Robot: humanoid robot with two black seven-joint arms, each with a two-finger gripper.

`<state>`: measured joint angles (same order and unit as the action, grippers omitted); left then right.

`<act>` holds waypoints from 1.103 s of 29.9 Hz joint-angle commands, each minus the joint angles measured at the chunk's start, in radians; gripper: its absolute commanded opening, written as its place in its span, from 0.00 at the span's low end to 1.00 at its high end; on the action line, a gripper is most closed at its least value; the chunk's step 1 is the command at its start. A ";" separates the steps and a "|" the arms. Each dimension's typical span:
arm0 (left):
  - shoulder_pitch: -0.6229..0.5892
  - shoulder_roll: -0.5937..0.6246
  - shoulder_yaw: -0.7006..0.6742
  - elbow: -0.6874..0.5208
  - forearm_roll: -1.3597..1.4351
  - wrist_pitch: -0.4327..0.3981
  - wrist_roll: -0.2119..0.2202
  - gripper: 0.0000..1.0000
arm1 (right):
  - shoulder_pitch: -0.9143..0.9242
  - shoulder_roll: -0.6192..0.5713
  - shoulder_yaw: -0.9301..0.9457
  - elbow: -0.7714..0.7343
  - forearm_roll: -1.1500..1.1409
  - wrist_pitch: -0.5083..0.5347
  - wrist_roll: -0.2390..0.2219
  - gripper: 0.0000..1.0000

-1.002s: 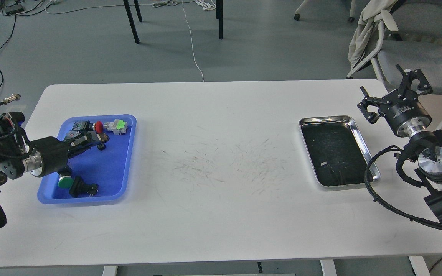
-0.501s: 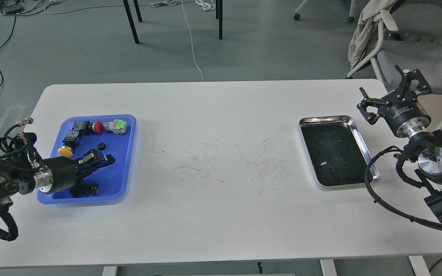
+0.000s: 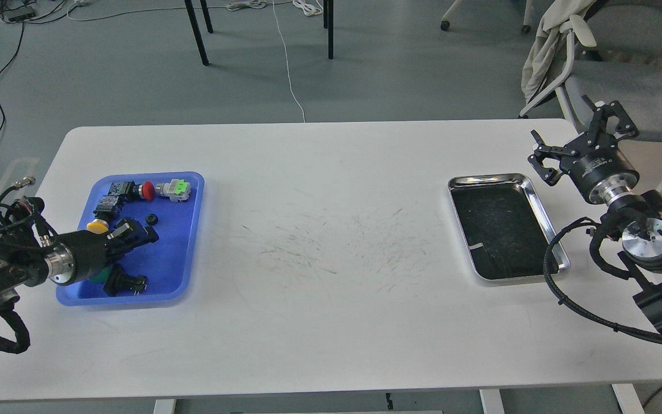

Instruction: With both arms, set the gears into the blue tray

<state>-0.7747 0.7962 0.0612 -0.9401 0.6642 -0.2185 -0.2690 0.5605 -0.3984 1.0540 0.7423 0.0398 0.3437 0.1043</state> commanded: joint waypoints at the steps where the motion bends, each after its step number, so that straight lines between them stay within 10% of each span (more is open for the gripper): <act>1: 0.000 0.000 -0.003 0.003 0.000 0.004 -0.001 0.60 | 0.001 0.001 0.000 0.000 0.000 0.000 0.000 0.95; 9: -0.003 0.015 -0.075 0.004 0.000 -0.004 -0.003 0.96 | 0.002 0.009 0.000 0.000 -0.001 -0.002 0.000 0.95; 21: -0.015 0.061 -0.409 0.001 -0.003 -0.177 -0.010 0.97 | 0.025 0.010 0.000 0.000 -0.001 -0.003 0.000 0.96; 33: -0.086 -0.257 -0.794 0.165 -0.242 -0.033 -0.003 0.97 | 0.064 0.009 -0.003 0.022 -0.001 -0.028 -0.014 0.97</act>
<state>-0.8213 0.6337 -0.6659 -0.8514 0.4874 -0.3026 -0.2713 0.6180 -0.3945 1.0523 0.7606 0.0383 0.3367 0.0910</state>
